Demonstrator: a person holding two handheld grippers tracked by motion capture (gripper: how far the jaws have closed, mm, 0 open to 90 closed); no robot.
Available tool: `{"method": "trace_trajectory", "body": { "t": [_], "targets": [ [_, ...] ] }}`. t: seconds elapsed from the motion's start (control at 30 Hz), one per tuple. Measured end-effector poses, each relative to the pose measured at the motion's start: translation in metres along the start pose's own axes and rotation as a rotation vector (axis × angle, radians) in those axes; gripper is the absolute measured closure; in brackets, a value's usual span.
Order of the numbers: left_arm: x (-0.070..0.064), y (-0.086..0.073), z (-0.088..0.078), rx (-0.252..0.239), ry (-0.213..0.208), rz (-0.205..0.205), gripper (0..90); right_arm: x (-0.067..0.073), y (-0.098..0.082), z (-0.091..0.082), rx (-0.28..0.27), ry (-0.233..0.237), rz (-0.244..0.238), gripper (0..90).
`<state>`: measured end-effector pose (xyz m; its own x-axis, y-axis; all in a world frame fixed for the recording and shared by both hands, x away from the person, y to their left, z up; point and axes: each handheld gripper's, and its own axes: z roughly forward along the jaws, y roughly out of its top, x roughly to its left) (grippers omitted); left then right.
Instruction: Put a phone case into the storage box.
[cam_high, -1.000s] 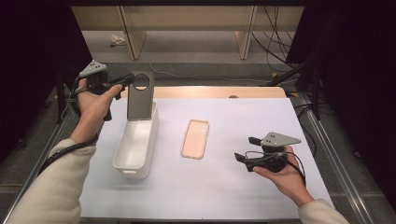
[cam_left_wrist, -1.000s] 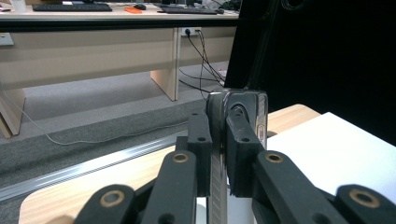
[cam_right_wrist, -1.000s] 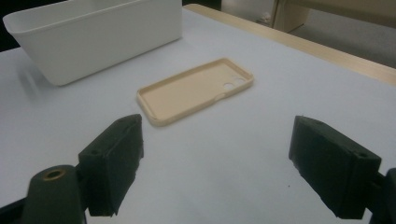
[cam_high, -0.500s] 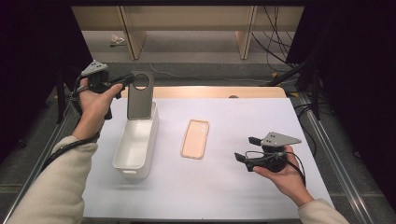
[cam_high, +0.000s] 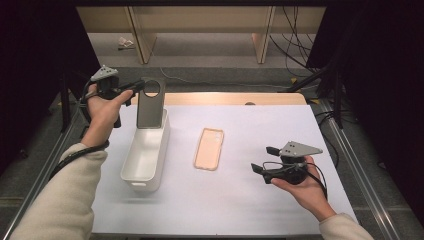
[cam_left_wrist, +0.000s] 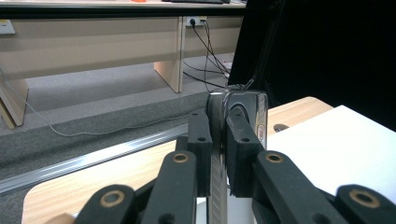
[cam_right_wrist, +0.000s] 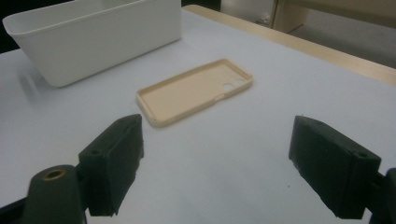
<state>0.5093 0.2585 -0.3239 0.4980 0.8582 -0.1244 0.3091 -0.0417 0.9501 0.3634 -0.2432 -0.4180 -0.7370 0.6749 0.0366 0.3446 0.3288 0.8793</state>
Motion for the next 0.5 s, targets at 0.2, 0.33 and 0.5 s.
{"method": "trace_trajectory", "body": {
  "t": [0.2, 0.33, 0.5],
  "targets": [
    [0.0024, -0.0009, 0.0036, 0.003, 0.005, -0.003, 81.5, -0.0001, -0.0001, 0.0001, 0.0, 0.0, 0.001, 18.9],
    [0.0031, -0.0013, 0.0059, 0.006, 0.005, -0.001, 81.5, -0.0002, -0.0002, 0.0002, 0.0, 0.0, 0.0, 18.9],
    [0.0036, -0.0026, 0.0097, 0.012, 0.004, -0.004, 81.4, -0.0004, -0.0002, 0.0002, 0.0, -0.001, 0.0, 19.0]
  ]
}}
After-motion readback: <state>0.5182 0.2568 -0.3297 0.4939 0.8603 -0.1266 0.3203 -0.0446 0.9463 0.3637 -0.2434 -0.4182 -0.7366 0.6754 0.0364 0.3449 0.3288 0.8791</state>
